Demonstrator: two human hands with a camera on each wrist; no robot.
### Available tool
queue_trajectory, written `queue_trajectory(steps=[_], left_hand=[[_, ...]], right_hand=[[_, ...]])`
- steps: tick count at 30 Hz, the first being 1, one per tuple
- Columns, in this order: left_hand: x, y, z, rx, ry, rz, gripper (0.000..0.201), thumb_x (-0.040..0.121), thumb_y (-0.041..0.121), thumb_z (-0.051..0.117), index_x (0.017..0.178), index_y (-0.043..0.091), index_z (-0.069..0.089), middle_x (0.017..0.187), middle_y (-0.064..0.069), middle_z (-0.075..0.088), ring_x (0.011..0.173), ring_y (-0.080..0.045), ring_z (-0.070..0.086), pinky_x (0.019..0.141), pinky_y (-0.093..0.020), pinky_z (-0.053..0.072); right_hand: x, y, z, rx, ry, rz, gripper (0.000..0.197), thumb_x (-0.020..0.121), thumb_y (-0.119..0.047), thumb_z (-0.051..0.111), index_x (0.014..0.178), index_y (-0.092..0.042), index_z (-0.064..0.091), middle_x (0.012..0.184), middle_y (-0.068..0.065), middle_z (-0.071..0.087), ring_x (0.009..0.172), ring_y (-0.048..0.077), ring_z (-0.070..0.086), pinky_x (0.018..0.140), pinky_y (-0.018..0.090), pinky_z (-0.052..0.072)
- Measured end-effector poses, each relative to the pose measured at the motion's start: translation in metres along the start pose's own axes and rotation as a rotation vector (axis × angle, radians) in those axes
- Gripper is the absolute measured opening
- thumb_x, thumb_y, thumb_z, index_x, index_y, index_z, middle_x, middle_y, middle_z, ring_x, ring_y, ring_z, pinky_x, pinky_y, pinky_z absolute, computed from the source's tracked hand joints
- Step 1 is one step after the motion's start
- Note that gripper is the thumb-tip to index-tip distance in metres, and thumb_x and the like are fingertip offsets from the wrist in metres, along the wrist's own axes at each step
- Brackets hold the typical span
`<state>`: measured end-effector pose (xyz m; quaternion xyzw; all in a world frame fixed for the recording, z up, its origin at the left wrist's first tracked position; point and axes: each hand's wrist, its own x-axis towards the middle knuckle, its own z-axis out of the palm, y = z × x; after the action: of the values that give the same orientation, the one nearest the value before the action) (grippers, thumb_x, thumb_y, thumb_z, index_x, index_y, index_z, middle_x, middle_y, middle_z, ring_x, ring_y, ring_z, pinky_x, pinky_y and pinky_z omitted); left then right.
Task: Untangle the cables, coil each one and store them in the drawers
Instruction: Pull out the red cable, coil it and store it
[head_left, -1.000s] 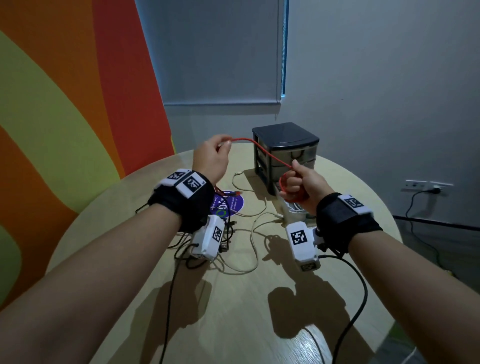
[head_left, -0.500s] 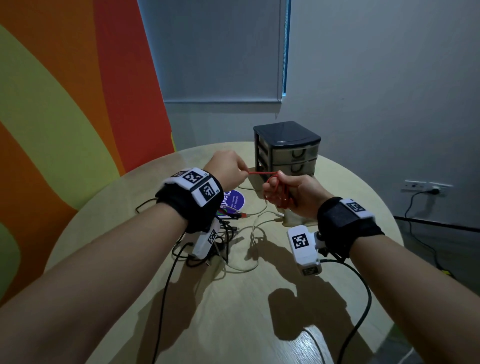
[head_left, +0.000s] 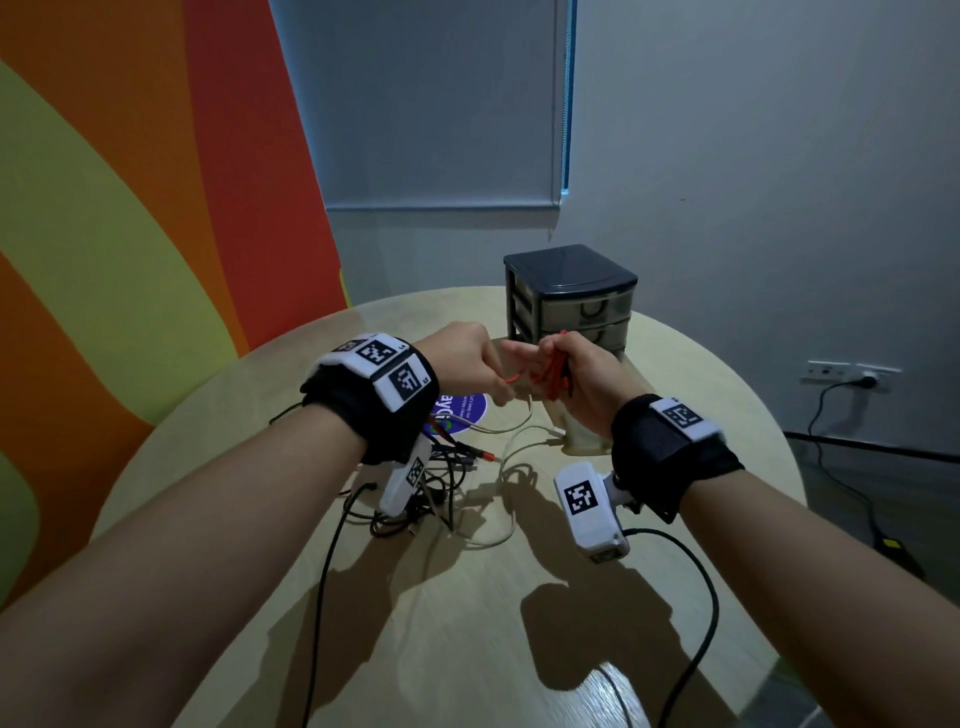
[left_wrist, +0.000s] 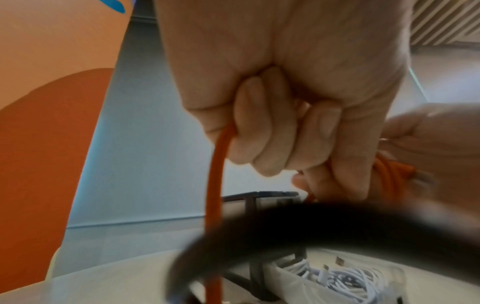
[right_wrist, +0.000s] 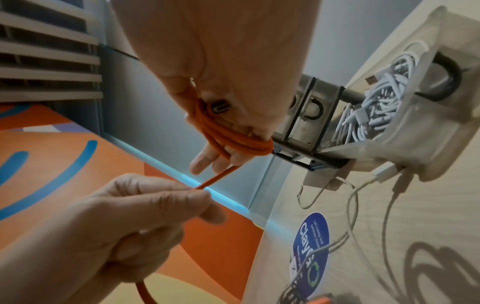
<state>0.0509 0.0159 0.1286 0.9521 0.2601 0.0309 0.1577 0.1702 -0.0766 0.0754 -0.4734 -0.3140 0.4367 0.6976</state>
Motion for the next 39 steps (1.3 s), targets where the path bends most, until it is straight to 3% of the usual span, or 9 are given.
queue_trajectory(steps=[3, 5, 10, 15, 21, 30, 33, 36, 39], left_hand=[[-0.003, 0.005, 0.005, 0.035, -0.050, 0.043, 0.018, 0.083, 0.026, 0.068, 0.082, 0.010, 0.076, 0.052, 0.016, 0.052, 0.053, 0.000, 0.049, 0.049, -0.012, 0.031], [-0.003, 0.008, 0.006, 0.079, -0.057, 0.067, 0.021, 0.083, 0.028, 0.068, 0.082, 0.009, 0.076, 0.051, 0.008, 0.047, 0.051, -0.008, 0.043, 0.051, -0.019, 0.031], [-0.004, 0.007, 0.011, -0.066, -0.131, 0.097, 0.020, 0.078, 0.030, 0.073, 0.095, 0.020, 0.076, 0.076, 0.007, 0.066, 0.067, -0.004, 0.052, 0.069, -0.022, 0.041], [-0.005, 0.011, 0.014, -0.221, -0.121, 0.096, 0.021, 0.084, 0.021, 0.069, 0.104, 0.016, 0.071, 0.041, 0.019, 0.051, 0.040, 0.003, 0.045, 0.044, -0.006, 0.032], [-0.002, -0.005, 0.006, -0.392, -0.108, 0.002, 0.009, 0.080, 0.019, 0.073, 0.087, 0.015, 0.070, 0.059, -0.004, 0.053, 0.050, -0.013, 0.047, 0.051, -0.020, 0.044], [0.000, -0.019, 0.012, -0.116, -0.177, 0.037, 0.016, 0.078, 0.014, 0.072, 0.093, 0.021, 0.073, 0.067, 0.018, 0.064, 0.064, 0.006, 0.056, 0.066, -0.009, 0.042], [-0.003, -0.027, 0.016, -0.052, -0.230, 0.000, 0.018, 0.080, 0.008, 0.068, 0.094, 0.018, 0.073, 0.078, 0.006, 0.067, 0.066, -0.002, 0.058, 0.068, -0.017, 0.047], [-0.007, -0.037, 0.018, -0.346, -0.238, -0.049, 0.006, 0.084, 0.011, 0.068, 0.080, 0.012, 0.072, 0.062, -0.002, 0.064, 0.048, -0.010, 0.057, 0.055, -0.022, 0.049], [-0.007, -0.047, 0.018, -0.533, -0.036, -0.077, 0.008, 0.080, 0.023, 0.072, 0.074, 0.020, 0.074, 0.045, 0.004, 0.048, 0.039, -0.008, 0.042, 0.044, -0.018, 0.039]], right_hand=[[0.000, 0.001, 0.002, -0.084, -0.007, 0.018, 0.030, 0.097, -0.013, 0.028, 0.070, -0.016, 0.042, 0.080, 0.000, 0.070, 0.071, 0.012, 0.059, 0.062, 0.025, 0.040], [-0.001, 0.003, 0.003, -0.223, -0.005, 0.063, 0.030, 0.098, -0.015, 0.031, 0.072, -0.015, 0.044, 0.075, 0.004, 0.062, 0.067, 0.016, 0.053, 0.055, 0.022, 0.042], [-0.006, -0.001, -0.006, -0.472, -0.036, 0.119, 0.031, 0.100, -0.020, 0.030, 0.074, -0.013, 0.045, 0.065, 0.005, 0.047, 0.050, 0.012, 0.041, 0.048, 0.022, 0.029], [-0.003, -0.006, -0.019, -0.729, -0.020, 0.117, 0.036, 0.098, -0.018, 0.029, 0.073, -0.011, 0.054, 0.049, -0.002, 0.054, 0.038, 0.007, 0.039, 0.043, 0.021, 0.027], [-0.005, -0.004, -0.039, -0.652, 0.152, 0.099, 0.034, 0.097, -0.017, 0.036, 0.067, -0.011, 0.052, 0.053, 0.002, 0.048, 0.045, 0.012, 0.038, 0.041, 0.017, 0.029], [0.004, -0.008, -0.052, -0.349, 0.473, -0.037, 0.035, 0.090, -0.020, 0.042, 0.055, -0.015, 0.039, 0.033, -0.008, 0.033, 0.028, 0.007, 0.025, 0.033, 0.015, 0.020], [0.005, -0.009, -0.059, -0.298, 0.521, -0.029, 0.036, 0.088, -0.024, 0.042, 0.053, -0.017, 0.037, 0.032, -0.009, 0.033, 0.031, 0.009, 0.024, 0.036, 0.018, 0.020], [0.008, -0.010, -0.068, -0.311, 0.589, -0.029, 0.035, 0.087, -0.025, 0.042, 0.053, -0.017, 0.040, 0.030, -0.009, 0.036, 0.029, 0.009, 0.029, 0.042, 0.024, 0.022], [0.009, -0.008, -0.076, -0.283, 0.665, -0.029, 0.034, 0.085, -0.027, 0.044, 0.053, -0.016, 0.041, 0.028, -0.009, 0.035, 0.028, 0.010, 0.029, 0.044, 0.025, 0.021]])
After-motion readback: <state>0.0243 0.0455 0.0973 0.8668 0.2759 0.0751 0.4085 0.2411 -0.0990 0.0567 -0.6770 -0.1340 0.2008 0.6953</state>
